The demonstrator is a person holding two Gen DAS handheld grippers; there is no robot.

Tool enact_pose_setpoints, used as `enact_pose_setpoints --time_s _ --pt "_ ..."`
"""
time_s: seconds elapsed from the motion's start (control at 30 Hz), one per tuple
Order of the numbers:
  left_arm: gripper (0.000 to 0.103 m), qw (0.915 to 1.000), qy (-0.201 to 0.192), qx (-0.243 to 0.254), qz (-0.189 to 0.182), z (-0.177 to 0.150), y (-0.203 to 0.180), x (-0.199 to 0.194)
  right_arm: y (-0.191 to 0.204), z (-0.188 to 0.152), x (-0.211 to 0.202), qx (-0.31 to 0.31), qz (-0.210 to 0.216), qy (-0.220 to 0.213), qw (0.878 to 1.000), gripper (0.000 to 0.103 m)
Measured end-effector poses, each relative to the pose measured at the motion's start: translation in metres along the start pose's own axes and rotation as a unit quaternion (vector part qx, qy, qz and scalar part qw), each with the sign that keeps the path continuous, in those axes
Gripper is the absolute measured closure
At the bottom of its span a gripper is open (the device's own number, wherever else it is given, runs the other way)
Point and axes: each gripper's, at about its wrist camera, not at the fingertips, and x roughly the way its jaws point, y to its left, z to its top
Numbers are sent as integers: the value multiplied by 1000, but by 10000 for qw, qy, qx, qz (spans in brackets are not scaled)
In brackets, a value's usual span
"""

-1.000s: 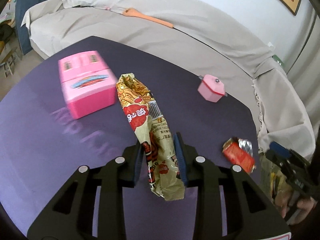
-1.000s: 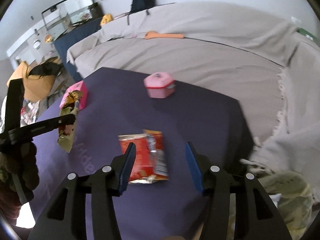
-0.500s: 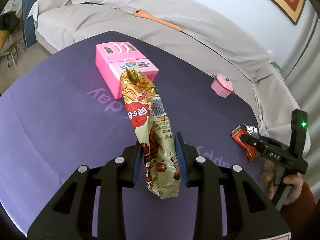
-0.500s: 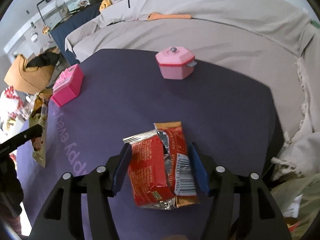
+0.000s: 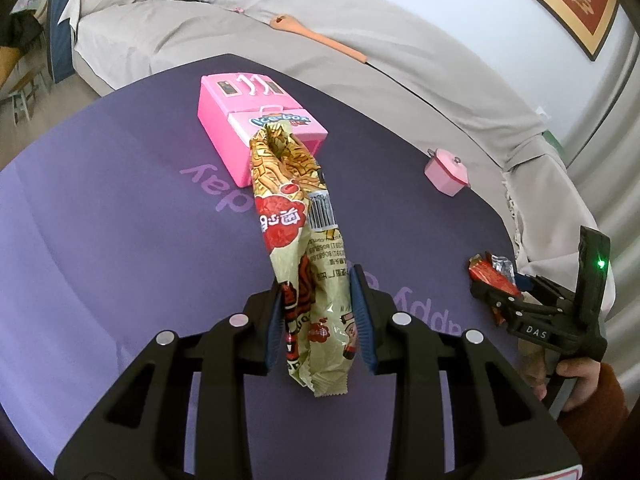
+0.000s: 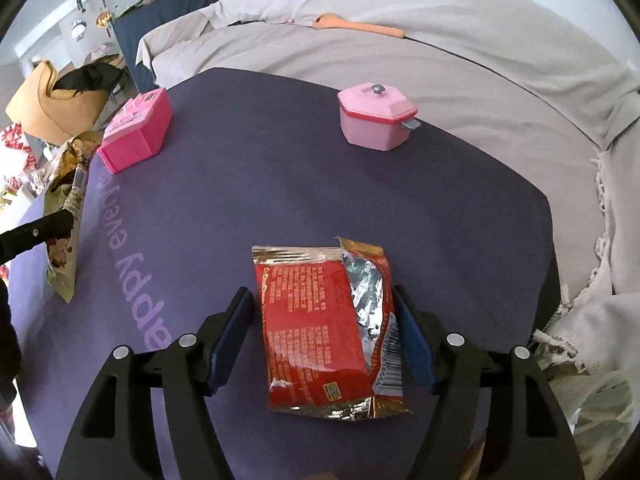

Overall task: Collect trash
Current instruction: 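Lift the gold snack bag and red wrapper over the trash bag with both grippers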

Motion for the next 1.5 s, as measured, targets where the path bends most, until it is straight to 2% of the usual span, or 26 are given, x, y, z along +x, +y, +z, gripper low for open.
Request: enact_pose_setpoints --time_s 0.07,0.13,0.2,0.4,0.6,0.8,0.97,1.2,1.5 --pt "74 10000 16 -2 -11 -2 -2 -1 3 -4 -4 -103 53 47 9999 38" --pt "74 10000 38 23 -22 -4 -5 -3 6 -7 -9 -203 96 76 9997 55" --pt "74 10000 19 83 -28 -6 -11 -7 12 -11 -18 -333 111 85 9993 61" --pt "74 9991 -192 376 -102 -8 -43 -30 18 -22 -65 -423 155 -369 9983 64" --pt "74 9950 -592 759 -261 -8 -91 -69 6 -27 -122 -299 113 -885 9956 64" --pt "74 9847 -987 1345 -498 -10 -159 -106 -16 -47 -188 -169 -104 -1467 9890 63" --pt "74 9747 -1119 1797 -720 -16 -214 -118 -46 -67 -233 73 -334 -1829 9825 63" --pt "74 9651 -836 2231 -1088 -35 -287 -100 -103 -104 -279 521 -855 -2142 9717 63" --pt "74 9536 -176 2552 -1585 -71 -359 -50 -169 -154 -300 1154 -1175 -2280 9596 63"
